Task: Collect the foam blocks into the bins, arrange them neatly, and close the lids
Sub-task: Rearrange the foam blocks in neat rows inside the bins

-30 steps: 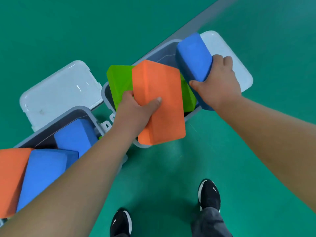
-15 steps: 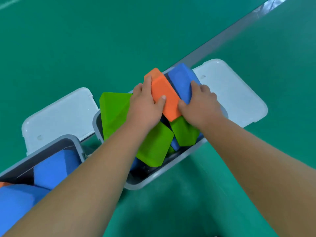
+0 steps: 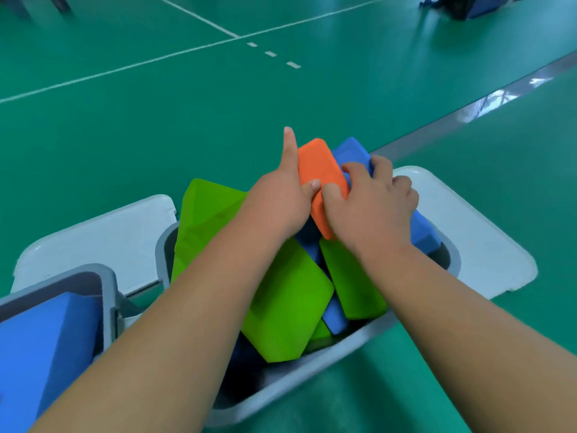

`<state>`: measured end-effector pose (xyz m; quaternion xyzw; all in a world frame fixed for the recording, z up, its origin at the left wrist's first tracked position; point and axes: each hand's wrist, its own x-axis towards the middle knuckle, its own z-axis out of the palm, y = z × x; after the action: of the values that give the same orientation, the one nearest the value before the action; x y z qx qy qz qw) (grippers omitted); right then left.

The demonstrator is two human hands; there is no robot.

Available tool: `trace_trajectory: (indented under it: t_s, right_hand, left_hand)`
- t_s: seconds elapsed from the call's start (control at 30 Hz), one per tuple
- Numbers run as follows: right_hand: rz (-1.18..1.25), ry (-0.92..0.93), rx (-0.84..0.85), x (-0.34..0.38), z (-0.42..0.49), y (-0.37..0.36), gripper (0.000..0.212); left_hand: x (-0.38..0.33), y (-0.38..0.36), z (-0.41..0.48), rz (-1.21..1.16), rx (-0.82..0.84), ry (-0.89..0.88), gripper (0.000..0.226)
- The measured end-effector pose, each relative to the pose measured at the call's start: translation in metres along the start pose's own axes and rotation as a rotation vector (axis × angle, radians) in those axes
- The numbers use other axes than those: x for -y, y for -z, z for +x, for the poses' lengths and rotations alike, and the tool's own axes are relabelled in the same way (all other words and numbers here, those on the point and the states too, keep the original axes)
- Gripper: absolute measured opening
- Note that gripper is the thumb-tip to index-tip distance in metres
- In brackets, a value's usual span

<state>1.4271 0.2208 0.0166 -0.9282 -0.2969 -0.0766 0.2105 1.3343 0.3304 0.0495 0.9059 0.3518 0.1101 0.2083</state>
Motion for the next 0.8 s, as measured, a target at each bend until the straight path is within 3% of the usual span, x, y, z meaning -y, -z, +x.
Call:
trace_trajectory:
  t_s: [0.1, 0.37, 0.7, 0.8]
  right_hand:
    - [-0.096, 0.075, -0.097, -0.009, -0.009, -0.013, 0.066]
    - [-0.128, 0.146, -0.082, -0.019, -0.017, -0.022, 0.062]
    - [-0.074, 0.07, -0.034, 0.0, -0.024, -0.019, 0.062]
    - [0.05, 0.099, -0.067, 0.019, -0.03, -0.007, 0.063]
  left_hand:
    - [0.011, 0.003, 0.008, -0.056, 0.01, -0.034, 0.09]
    - [0.023, 0.003, 0.009, -0.303, 0.044, 0.01, 0.085]
    - [0.028, 0.018, -0.017, -0.155, -0.007, -0.012, 0.08]
    - [0.04, 0.043, -0.047, -0.103, -0.13, 0.063, 0.067]
